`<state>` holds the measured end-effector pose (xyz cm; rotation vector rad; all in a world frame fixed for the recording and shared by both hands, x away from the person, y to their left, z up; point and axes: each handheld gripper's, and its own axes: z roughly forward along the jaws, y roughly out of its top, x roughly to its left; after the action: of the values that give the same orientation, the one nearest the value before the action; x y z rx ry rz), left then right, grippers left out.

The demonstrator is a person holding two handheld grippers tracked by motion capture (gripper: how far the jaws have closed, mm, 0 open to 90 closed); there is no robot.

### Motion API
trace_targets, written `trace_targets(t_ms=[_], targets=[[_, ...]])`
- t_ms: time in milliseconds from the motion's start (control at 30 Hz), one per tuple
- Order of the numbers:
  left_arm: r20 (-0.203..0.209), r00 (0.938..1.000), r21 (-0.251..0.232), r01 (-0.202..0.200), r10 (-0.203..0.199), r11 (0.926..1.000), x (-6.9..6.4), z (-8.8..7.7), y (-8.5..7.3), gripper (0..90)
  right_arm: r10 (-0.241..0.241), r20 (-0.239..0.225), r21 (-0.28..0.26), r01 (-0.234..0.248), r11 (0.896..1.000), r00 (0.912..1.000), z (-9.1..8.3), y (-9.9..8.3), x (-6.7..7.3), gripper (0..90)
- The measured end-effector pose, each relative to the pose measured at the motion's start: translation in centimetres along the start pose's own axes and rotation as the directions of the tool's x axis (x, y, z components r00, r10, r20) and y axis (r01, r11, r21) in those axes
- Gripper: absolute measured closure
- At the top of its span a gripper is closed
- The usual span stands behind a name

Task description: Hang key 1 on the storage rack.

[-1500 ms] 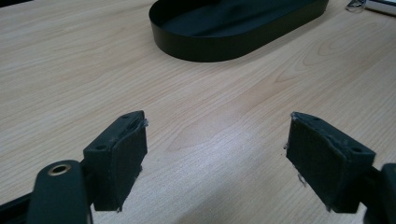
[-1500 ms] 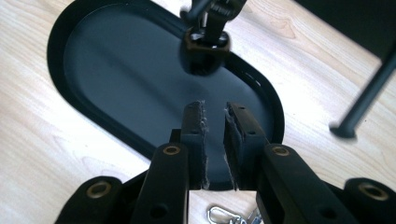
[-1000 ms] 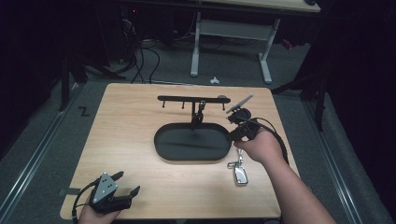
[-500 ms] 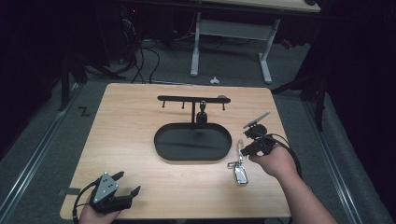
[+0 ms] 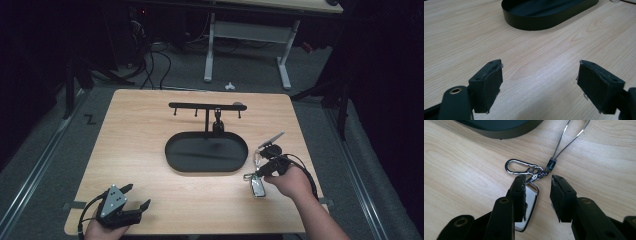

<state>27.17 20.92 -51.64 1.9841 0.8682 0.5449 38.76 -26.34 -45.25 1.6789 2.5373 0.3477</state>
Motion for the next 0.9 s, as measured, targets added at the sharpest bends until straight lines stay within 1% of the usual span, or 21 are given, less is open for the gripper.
trace_targets(t_ms=[33,67,100,133,200,233,267,367,400,467,500,533,567,600,633,667,700,733,833,867,900], targets=[[-0.001,1.0,-0.002,0.002,-0.002,1.0,0.0,0.0,0.0,20.7,-0.008,0.011,0.006,0.008,1.0,0.9999,0.1,0.1,0.1,66.6],[-0.001,1.0,-0.001,0.001,-0.001,1.0,0.1,0.0,0.0,20.7,-0.023,-0.003,0.005,0.023,1.0,0.9997,0.4,0.2,0.5,66.8],[-0.001,1.0,-0.001,0.001,-0.001,1.0,0.1,0.0,0.0,20.7,-0.023,-0.003,0.005,0.023,1.0,0.9997,0.4,0.2,0.5,66.8],[0.001,1.0,0.001,0.002,-0.002,1.0,0.1,0.0,0.0,20.7,-0.051,-0.002,0.009,0.051,0.999,0.9987,0.5,0.3,1.0,65.7],[0.001,1.0,0.001,0.002,-0.002,1.0,0.1,0.1,0.0,20.7,-0.063,-0.001,0.011,0.063,0.998,0.998,0.5,0.4,1.2,64.0],[0.0,1.0,-0.001,0.002,-0.002,1.0,0.0,0.1,0.0,20.7,-0.069,-0.005,0.006,0.069,0.998,0.9976,0.6,0.5,1.5,60.5],[0.003,1.0,0.003,-0.001,0.001,1.0,0.0,0.1,0.0,20.7,-0.085,-0.006,0.007,0.086,0.996,0.9963,0.9,0.7,2.0,52.8],[0.001,1.0,0.0,-0.001,0.001,1.0,0.0,0.0,0.0,20.7,-0.119,-0.001,0.006,0.119,0.993,0.9929,1.5,1.1,2.5,46.5],[0.001,1.0,0.0,0.0,0.0,1.0,0.0,0.0,0.0,20.7,-0.132,0.008,0.01,0.132,0.991,0.9912,1.8,1.3,2.7,45.7],[0.0,1.0,0.0,0.002,-0.002,1.0,0.1,0.0,0.0,20.7,-0.134,0.012,0.022,0.134,0.991,0.9909,2.1,1.4,2.9,44.9],[-0.001,1.0,-0.002,0.004,-0.004,1.0,0.1,0.0,-0.1,20.7,-0.151,0.017,0.021,0.151,0.988,0.9884,2.3,1.5,2.9,45.0],[0.0,1.0,-0.002,0.005,-0.005,1.0,0.1,0.0,-0.1,20.7,-0.158,0.019,0.03,0.157,0.987,0.9873,2.6,1.7,2.9,44.8],[0.0,1.0,-0.001,0.005,-0.005,1.0,0.1,0.0,-0.1,20.7,-0.172,0.031,0.055,0.17,0.984,0.9846,3.2,1.9,2.9,45.2],[0.0,1.0,-0.001,0.005,-0.005,1.0,0.1,0.0,-0.1,20.7,-0.172,0.031,0.055,0.17,0.984,0.9846,3.2,1.9,2.9,45.2],[-0.001,1.0,-0.001,0.006,-0.006,1.0,0.2,0.0,-0.1,20.7,-0.192,0.036,0.064,0.19,0.98,0.9807,3.5,2.0,2.7,47.4],[0.0,1.0,-0.001,0.008,-0.008,1.0,0.2,-0.1,-0.1,20.7,-0.195,0.055,0.091,0.189,0.978,0.9793,3.9,1.9,2.8,53.6],[0.0,1.0,-0.001,0.008,-0.008,1.0,0.2,-0.1,-0.1,20.7,-0.195,0.055,0.091,0.189,0.978,0.9793,3.9,1.9,2.8,53.6],[0.0,1.0,-0.001,0.008,-0.008,1.0,0.2,-0.1,-0.1,20.7,-0.188,0.048,0.094,0.183,0.979,0.981,4.0,2.0,2.6,61.5],[0.001,1.0,-0.001,0.009,-0.009,1.0,0.2,0.0,-0.1,20.7,-0.188,0.054,0.091,0.183,0.979,0.9806,3.9,2.0,2.6,62.7],[0.002,1.0,-0.001,0.008,-0.008,1.0,0.2,0.0,-0.1,20.7,-0.185,0.05,0.089,0.181,0.98,0.9814,3.9,2.0,2.6,68.2],[0.002,1.0,-0.001,0.005,-0.005,1.0,0.2,0.0,-0.1,20.7,-0.183,0.046,0.083,0.178,0.98,0.9821,3.8,2.0,2.6,80.7]])
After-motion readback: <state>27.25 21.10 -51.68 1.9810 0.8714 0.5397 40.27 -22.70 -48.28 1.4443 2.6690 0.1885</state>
